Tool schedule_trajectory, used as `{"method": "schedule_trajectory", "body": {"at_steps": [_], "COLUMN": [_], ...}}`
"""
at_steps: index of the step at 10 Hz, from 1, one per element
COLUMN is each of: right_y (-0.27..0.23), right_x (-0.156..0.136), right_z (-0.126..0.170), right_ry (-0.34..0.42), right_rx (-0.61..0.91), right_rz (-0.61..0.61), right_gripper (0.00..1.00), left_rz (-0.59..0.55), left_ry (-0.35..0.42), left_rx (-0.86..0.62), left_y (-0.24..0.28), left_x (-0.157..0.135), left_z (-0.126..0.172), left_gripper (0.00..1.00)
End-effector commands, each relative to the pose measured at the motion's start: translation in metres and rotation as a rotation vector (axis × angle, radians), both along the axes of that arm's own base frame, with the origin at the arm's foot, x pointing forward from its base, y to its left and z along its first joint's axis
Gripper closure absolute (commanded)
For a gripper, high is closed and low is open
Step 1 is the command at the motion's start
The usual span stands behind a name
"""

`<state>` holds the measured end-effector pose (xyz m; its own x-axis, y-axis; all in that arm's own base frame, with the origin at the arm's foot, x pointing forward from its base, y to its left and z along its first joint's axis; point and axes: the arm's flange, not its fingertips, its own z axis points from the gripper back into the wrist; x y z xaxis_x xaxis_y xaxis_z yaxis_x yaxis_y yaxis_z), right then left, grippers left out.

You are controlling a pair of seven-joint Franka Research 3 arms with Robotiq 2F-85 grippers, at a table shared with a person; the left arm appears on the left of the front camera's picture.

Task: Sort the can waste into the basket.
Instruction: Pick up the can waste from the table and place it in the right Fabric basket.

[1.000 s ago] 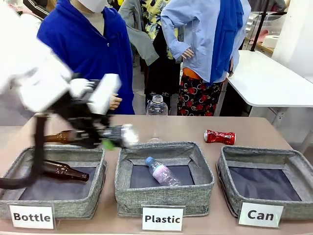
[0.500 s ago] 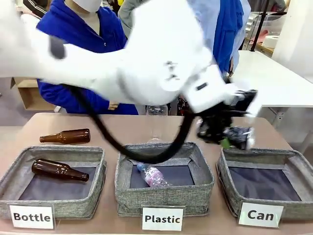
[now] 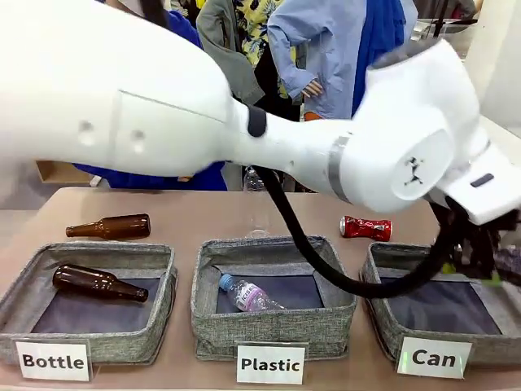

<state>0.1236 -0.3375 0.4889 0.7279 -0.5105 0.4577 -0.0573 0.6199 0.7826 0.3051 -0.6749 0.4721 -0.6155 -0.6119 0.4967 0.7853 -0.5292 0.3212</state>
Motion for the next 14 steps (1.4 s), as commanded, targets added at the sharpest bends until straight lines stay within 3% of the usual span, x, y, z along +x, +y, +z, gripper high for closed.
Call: {"method": "schedule_trajectory", "body": {"at_steps": [1,4,7,8,9,14], "right_y": [-0.002,-0.002,-0.002,-0.002,-0.002,-0.002], "right_x": [-0.014,-0.014,-0.014,-0.014,-0.014,-0.014], "right_z": [0.002,0.002,0.002,0.002,0.002,0.002], "right_ry": [-0.002,-0.002,-0.002,-0.002,-0.002,-0.002], "right_rx": [-0.016,-0.016,-0.016,-0.016,-0.016,-0.016], "right_rz": [-0.008,-0.008,-0.008,-0.008,-0.008,-0.008], "right_gripper": [0.00,0.00,0.00,0.00,0.00,0.00], "left_rz": [0.099,0.282,0.340,0.328,0.329,0.341], "left_ry": [0.051,0.052,0.011,0.021,0.022,0.037], "left_rx": [0.040,-0.038,-0.029,-0.026,-0.019,-0.037], "left_y": [-0.025,-0.024,-0.016,-0.014,-0.012,-0.007], "left_x": [0.020,0.042,0.051,0.053,0.055,0.055], "left_z": [0.004,0.006,-0.001,-0.003,-0.004,-0.001], "left_gripper": [0.61,0.61,0.61,0.17,0.03,0.00]}}
